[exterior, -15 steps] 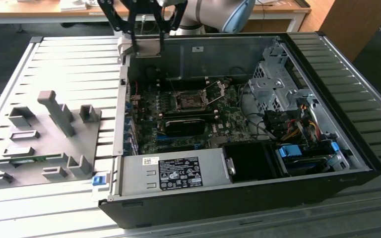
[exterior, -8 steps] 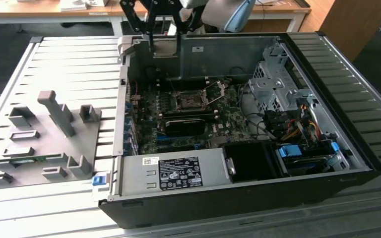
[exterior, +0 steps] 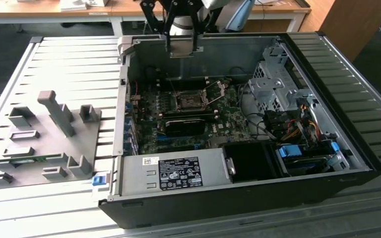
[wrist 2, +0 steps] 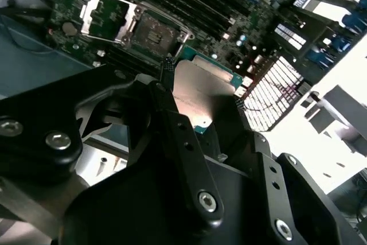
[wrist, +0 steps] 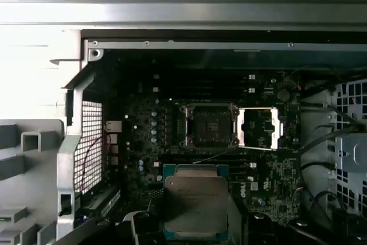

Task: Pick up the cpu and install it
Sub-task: 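Pick up the cpu and move it towards the insertion slot, then place the cpu into insertion slot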

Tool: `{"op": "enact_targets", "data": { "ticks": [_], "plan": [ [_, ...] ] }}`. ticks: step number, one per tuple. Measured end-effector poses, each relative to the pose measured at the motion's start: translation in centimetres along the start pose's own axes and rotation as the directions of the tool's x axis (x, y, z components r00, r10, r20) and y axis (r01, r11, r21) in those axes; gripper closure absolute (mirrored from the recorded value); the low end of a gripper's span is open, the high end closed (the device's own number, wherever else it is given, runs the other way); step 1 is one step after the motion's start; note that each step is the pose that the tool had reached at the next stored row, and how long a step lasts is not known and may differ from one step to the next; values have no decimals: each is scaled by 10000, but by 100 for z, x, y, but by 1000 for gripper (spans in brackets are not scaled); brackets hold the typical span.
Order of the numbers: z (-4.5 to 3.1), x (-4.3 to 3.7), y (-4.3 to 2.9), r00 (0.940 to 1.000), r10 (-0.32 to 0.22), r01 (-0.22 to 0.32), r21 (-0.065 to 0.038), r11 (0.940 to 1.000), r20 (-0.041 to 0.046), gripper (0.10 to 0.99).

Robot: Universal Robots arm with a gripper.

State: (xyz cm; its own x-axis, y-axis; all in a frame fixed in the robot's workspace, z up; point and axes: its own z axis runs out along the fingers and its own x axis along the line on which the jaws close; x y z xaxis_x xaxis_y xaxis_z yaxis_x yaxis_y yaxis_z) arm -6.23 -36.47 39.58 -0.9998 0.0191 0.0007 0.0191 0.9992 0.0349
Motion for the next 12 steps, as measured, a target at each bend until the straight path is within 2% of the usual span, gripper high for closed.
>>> {"op": "enact_targets", "data": {
  "ticks": [3,5,12],
  "plan": [
    [7,-112,9,10000,0,0,0,10000,17,553],
    [8,-156,13,10000,-2,2,1,10000,27,553],
    [10,-179,13,10000,1,-1,29,10000,32,553]
  ]
}}
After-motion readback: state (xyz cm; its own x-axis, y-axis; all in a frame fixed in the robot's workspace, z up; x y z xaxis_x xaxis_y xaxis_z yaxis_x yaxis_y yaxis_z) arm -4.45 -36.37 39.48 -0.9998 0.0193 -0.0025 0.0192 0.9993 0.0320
